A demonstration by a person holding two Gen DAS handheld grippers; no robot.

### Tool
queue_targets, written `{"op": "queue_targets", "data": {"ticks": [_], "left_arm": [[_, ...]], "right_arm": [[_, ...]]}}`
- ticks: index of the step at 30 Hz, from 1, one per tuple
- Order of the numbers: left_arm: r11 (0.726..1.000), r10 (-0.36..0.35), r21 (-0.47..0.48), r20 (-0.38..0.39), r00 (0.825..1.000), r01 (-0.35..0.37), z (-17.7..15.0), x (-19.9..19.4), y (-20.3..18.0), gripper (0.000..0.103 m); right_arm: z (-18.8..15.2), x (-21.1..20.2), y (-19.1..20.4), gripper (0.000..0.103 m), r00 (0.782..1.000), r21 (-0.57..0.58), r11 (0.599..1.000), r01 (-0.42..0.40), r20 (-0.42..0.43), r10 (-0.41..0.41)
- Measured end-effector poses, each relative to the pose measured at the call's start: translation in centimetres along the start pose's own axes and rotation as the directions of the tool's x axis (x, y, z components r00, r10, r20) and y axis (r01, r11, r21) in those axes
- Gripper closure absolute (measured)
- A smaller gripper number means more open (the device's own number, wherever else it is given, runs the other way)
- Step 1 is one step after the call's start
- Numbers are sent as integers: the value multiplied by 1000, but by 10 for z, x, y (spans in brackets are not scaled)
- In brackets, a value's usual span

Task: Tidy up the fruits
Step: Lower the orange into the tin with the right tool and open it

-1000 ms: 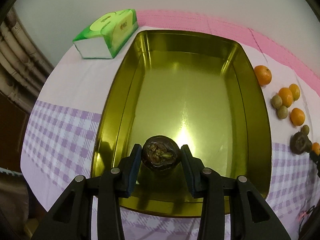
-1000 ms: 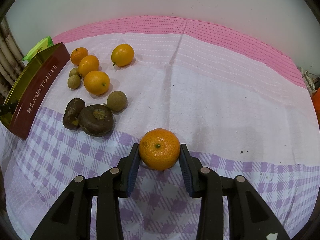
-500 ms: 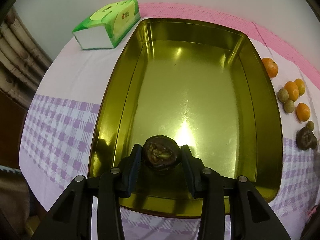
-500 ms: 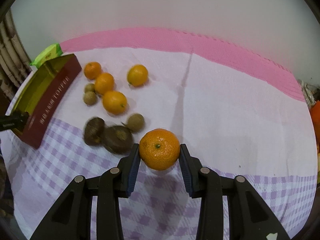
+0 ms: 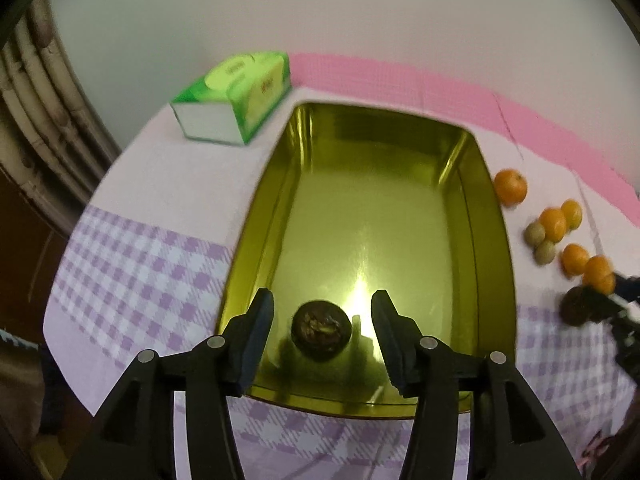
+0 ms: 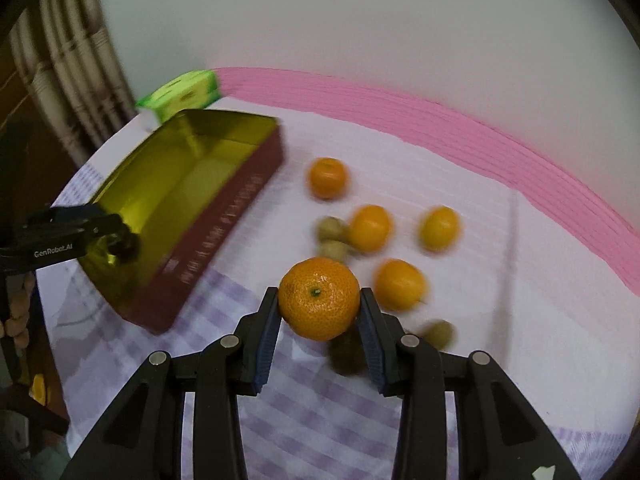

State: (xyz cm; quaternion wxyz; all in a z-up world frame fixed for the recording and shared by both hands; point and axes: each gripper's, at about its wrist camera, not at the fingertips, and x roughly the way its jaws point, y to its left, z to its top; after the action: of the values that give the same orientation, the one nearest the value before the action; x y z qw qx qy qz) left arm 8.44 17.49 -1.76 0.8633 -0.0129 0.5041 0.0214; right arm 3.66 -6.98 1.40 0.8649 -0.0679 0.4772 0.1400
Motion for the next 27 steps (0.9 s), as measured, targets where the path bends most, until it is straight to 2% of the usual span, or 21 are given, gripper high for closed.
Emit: {"op": "queue_targets", "data": {"ticks": [5, 10, 16, 21, 27], "left_arm": [[998, 58, -36, 47, 997, -56, 1, -13, 13, 48], [986, 118, -123, 25, 993, -114, -2, -14, 33, 45], [969, 123, -212, -18, 992, -124, -13, -9, 56, 45], [962, 131, -240, -20, 991, -132, -15, -11, 61, 43], [963, 123, -236, -31, 992, -127, -16, -8, 62, 42]], "right_arm": [[21, 14, 40, 67, 998, -77, 995, -64, 1, 65], [42, 28, 73, 67, 995, -142, 985, -99, -1, 100], [60, 48, 106, 67, 994, -229, 968, -105, -19, 103], [63, 65, 123, 67, 993, -283, 953, -111, -63, 97], [61, 82, 127, 67, 991, -291, 950, -112, -104, 85]]}}
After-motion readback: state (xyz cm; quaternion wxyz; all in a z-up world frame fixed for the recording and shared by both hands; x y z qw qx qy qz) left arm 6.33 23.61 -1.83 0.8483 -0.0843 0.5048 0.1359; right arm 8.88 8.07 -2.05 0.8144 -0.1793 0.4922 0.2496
